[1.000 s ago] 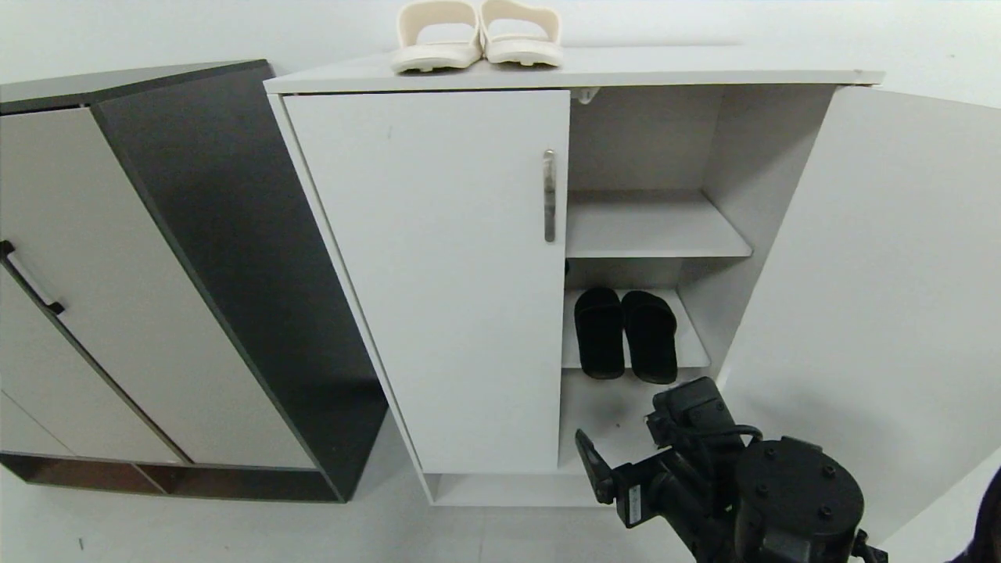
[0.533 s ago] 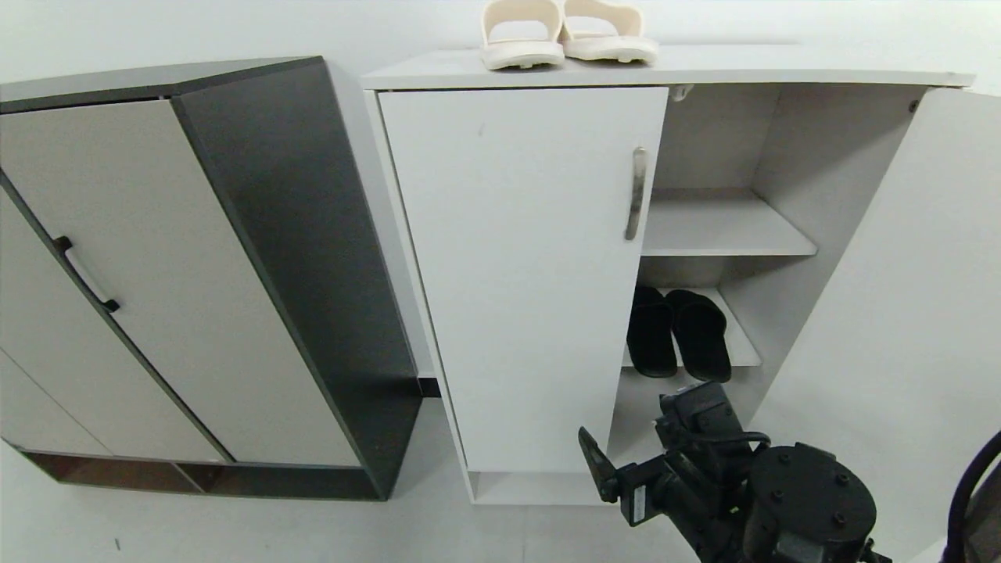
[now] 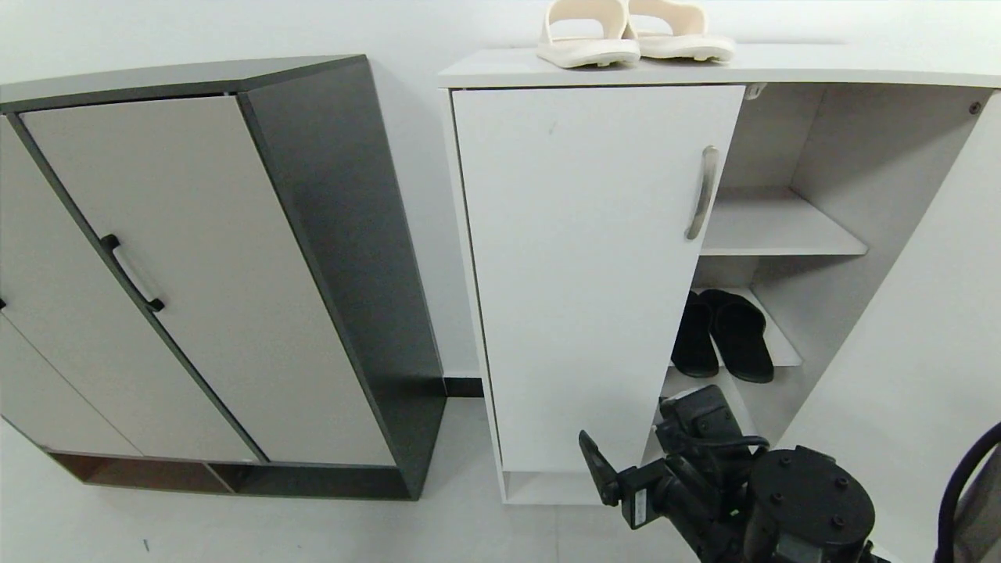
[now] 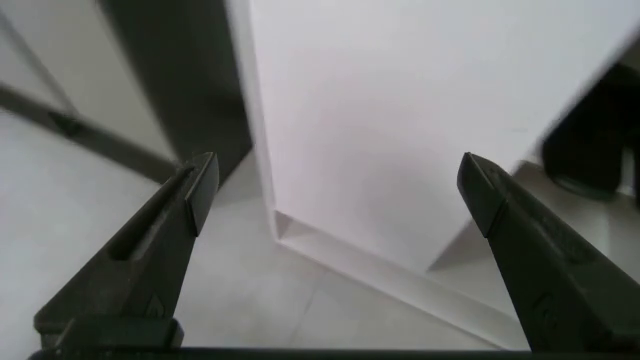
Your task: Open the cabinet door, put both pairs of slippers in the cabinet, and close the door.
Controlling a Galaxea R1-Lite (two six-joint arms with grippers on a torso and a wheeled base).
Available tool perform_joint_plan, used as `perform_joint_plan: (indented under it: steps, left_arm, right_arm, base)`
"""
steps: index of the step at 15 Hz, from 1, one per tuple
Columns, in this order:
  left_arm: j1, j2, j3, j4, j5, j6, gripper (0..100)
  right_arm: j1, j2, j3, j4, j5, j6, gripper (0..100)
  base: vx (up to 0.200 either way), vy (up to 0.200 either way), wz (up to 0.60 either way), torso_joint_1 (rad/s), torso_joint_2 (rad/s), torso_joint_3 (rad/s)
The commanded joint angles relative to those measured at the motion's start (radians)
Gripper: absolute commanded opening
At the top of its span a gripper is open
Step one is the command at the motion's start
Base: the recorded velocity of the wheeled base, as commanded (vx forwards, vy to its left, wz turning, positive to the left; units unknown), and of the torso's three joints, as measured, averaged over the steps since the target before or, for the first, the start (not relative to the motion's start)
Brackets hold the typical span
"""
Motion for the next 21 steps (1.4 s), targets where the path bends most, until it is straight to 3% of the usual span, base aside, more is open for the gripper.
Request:
perform_joint_plan:
  steps: [1,7,21]
  left_arm:
    - [-0.001,0.001,0.000,-0.002,0.000,0.000,0]
    - [-0.001,0.001,0.000,-0.002,0.000,0.000,0]
    - [-0.001,0.001,0.000,0.000,0.000,0.000,0]
  right_arm:
    - [0.003,0.005,0.000,0.000,0.001,-0.001,100]
    - [0.003,0.012,0.005,-0.019,0.013,-0.020,100]
    - [-0.011,0.012,0.008,-0.025,0.024,-0.022,100]
  base:
    - [0.000,0.000,0.00,0.000,0.00,0.000]
    - [0.000,0.000,0.00,0.001,-0.02,-0.024]
    - [0.000,0.000,0.00,0.086,-0.42,-0.339]
